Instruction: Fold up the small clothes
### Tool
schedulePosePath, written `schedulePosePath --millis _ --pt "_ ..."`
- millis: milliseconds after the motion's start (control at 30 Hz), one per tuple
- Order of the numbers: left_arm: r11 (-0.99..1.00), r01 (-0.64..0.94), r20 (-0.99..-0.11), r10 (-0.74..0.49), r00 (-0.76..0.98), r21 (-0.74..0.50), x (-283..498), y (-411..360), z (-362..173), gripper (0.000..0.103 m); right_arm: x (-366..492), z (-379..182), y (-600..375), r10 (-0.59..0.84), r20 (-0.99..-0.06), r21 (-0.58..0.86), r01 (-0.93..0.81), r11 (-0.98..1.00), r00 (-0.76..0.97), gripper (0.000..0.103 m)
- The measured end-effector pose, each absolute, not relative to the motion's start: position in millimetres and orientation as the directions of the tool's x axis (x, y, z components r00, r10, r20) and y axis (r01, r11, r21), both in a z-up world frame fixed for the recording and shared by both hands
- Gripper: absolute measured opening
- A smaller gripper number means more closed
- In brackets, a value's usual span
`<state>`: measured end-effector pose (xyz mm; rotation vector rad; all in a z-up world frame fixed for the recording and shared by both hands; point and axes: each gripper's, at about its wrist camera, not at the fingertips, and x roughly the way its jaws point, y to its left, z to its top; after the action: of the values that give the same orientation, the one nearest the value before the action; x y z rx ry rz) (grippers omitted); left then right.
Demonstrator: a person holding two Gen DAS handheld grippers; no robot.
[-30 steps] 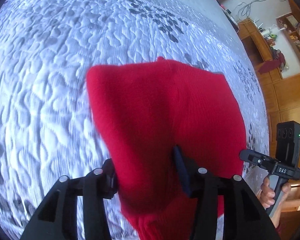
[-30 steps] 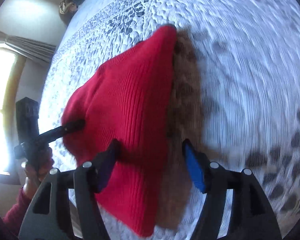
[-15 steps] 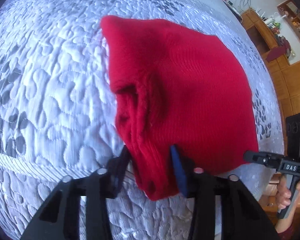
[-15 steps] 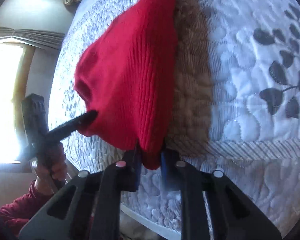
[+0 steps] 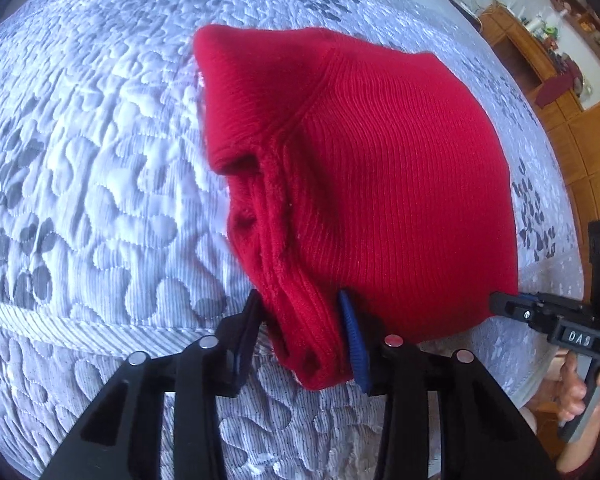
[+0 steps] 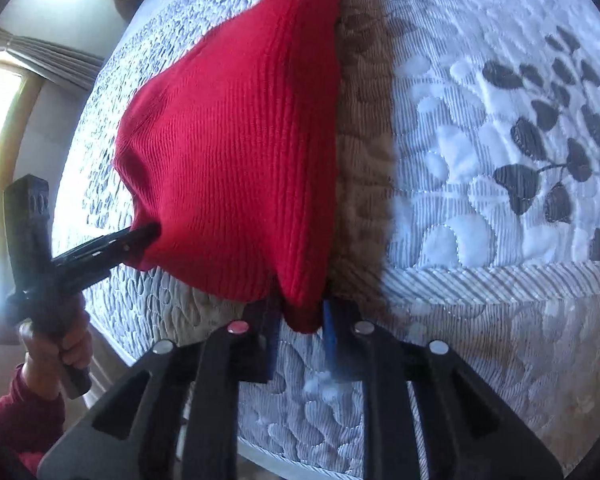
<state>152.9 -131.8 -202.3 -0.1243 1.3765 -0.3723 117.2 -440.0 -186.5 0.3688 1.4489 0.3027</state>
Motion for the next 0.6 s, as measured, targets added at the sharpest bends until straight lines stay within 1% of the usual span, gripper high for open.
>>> schedulePosePath --millis 33,100,133,167,200,333,400,600 --pt "0.937 0.164 -0.933 -0.330 0.143 -0.307 151.7 -128.2 -199.7 0.045 114.3 -180.9 -439.3 0.400 -0.909 0.405 0.019 0.914 0.116 0.034" --pt "0.941 0.145 -0.934 -0.327 0.145 -0.307 147.7 -120.9 -194.8 0.047 107.1 -169.7 -439.2 0.355 -0.922 0.362 0.019 0.932 0.152 0.048" --pt "0.944 0.140 -0.936 -0.318 0.150 -0.299 143.6 -118.7 -191.6 0.052 102.3 -163.1 -438.2 0.332 -0.928 0.339 0.015 0.941 0.168 0.052" --pt "0.950 0.136 -0.940 -0.302 0.156 -0.283 139.1 -115.2 -187.6 0.057 97.5 -156.7 -437.2 0.309 -0.933 0.317 0.013 0.948 0.186 0.060" --pt "0.953 0.133 -0.943 -0.290 0.163 -0.271 135.0 -112.0 -184.0 0.059 91.6 -148.5 -434.8 0.273 -0.939 0.282 0.011 0.959 0.210 0.068" --pt "0.961 0.108 -0.944 -0.272 0.188 -0.256 119.3 -97.4 -171.4 0.063 72.0 -134.0 -428.5 0.153 -0.955 0.159 0.005 0.987 0.255 0.080" --pt "0.965 0.108 -0.946 -0.255 0.202 -0.237 109.3 -92.5 -162.9 0.064 60.9 -126.0 -425.4 0.136 -0.951 0.143 0.006 0.990 0.279 0.090" --pt "0.973 0.166 -0.945 -0.202 0.257 -0.163 87.6 -94.2 -133.9 0.064 35.4 -111.8 -418.9 0.112 -0.954 0.121 0.016 0.993 0.280 0.094"
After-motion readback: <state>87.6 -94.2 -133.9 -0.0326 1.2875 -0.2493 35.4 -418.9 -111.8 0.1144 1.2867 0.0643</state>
